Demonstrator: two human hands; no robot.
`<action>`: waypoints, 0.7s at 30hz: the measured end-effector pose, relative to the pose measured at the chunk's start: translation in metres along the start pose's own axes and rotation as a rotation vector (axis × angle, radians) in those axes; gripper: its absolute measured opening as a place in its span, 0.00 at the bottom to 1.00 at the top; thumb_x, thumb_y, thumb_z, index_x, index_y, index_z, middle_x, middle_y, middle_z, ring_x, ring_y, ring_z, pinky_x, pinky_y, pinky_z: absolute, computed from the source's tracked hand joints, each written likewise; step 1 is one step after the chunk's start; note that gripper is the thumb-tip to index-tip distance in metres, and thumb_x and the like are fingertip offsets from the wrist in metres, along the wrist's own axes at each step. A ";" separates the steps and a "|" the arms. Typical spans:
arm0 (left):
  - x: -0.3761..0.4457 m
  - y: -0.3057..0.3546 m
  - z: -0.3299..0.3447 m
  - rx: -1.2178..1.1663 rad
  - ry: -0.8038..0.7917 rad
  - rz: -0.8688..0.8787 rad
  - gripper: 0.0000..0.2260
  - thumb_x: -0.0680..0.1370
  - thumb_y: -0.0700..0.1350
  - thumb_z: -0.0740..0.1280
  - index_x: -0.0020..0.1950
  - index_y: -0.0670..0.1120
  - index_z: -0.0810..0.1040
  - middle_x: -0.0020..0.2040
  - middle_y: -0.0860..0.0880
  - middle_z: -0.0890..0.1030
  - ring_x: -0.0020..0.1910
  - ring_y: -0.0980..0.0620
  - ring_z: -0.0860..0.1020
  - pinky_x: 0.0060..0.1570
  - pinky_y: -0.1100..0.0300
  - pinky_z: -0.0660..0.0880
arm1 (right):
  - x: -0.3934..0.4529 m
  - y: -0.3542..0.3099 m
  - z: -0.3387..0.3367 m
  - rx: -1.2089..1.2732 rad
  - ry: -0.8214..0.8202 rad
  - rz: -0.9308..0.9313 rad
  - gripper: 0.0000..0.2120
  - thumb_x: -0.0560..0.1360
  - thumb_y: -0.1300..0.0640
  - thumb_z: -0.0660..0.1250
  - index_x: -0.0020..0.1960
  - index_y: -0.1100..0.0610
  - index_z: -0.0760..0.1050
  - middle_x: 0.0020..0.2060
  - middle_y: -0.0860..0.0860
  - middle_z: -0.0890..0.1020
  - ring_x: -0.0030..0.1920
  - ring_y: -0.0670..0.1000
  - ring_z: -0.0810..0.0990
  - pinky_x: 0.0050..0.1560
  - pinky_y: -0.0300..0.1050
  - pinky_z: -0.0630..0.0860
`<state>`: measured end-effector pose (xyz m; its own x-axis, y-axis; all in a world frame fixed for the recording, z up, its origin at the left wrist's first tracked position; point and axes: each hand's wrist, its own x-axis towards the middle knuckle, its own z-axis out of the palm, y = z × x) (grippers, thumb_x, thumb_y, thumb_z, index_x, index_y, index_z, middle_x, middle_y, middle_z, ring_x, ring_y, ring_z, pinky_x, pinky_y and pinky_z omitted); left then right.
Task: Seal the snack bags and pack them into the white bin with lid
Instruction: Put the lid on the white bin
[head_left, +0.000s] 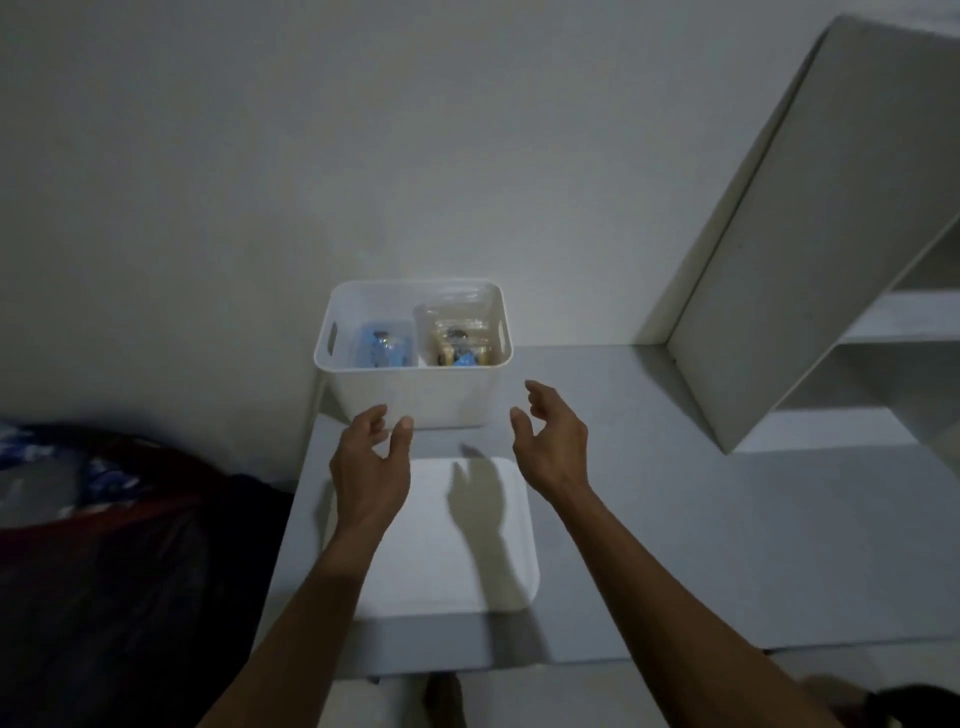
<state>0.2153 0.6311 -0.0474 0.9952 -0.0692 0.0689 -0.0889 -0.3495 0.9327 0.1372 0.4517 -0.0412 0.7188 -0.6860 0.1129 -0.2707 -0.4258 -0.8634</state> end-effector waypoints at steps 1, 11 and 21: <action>-0.020 -0.015 -0.007 0.020 -0.001 -0.017 0.16 0.77 0.50 0.70 0.63 0.46 0.78 0.57 0.48 0.81 0.54 0.55 0.79 0.54 0.62 0.70 | -0.017 0.012 -0.001 -0.007 -0.012 0.009 0.20 0.79 0.56 0.65 0.71 0.56 0.71 0.65 0.51 0.77 0.61 0.49 0.77 0.62 0.42 0.72; -0.123 -0.129 -0.038 0.370 -0.031 -0.095 0.19 0.75 0.46 0.73 0.63 0.39 0.77 0.59 0.39 0.79 0.59 0.40 0.76 0.60 0.50 0.70 | -0.141 0.110 0.014 -0.086 -0.118 0.263 0.22 0.78 0.53 0.67 0.70 0.57 0.71 0.65 0.56 0.78 0.63 0.55 0.77 0.63 0.45 0.72; -0.053 -0.218 -0.016 0.608 -0.070 -0.123 0.35 0.76 0.61 0.65 0.76 0.43 0.63 0.73 0.37 0.66 0.72 0.37 0.64 0.70 0.42 0.61 | -0.115 0.169 0.078 -0.215 -0.054 0.263 0.35 0.78 0.43 0.65 0.78 0.55 0.58 0.75 0.55 0.67 0.74 0.56 0.65 0.74 0.56 0.61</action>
<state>0.1820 0.7257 -0.2484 0.9964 -0.0484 -0.0692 -0.0011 -0.8270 0.5622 0.0592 0.5049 -0.2385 0.6380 -0.7588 -0.1312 -0.5759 -0.3570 -0.7355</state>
